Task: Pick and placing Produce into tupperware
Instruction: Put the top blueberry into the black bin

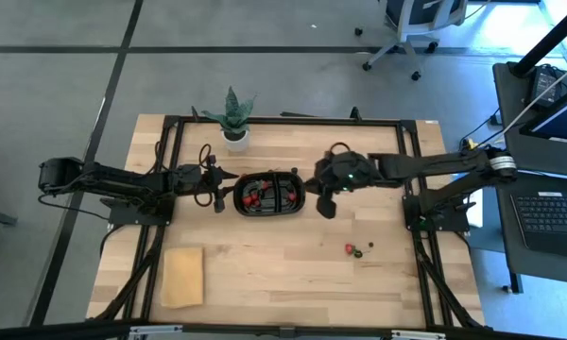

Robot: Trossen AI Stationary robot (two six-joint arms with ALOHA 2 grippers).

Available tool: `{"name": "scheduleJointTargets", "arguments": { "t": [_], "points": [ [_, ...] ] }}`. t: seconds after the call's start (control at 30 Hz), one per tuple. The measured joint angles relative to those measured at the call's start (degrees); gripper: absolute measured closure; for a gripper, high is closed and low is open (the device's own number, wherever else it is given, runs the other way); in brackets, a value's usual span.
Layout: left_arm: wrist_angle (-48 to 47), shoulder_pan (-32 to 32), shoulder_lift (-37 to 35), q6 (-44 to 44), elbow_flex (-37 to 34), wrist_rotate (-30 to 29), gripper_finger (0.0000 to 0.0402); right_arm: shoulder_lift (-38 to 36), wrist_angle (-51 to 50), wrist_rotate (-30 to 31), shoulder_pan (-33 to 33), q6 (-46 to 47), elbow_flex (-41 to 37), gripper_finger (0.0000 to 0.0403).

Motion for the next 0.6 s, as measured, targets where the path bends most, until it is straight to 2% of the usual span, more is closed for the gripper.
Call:
{"name": "scheduleJointTargets", "arguments": {
  "t": [0.33, 0.6],
  "points": [
    [0.0, 0.0, 0.0, 0.0, 0.0, 0.0, 0.0255, 21.2, -9.21, 0.01, 0.0, -13.29, 22.27, 0.0348],
    [0.02, 0.0, 0.0, 0.0, 0.0, -0.02, 0.0255, 35.81, -11.13, -0.18, -0.35, -18.24, 30.68, 0.0348]
  ]
}}
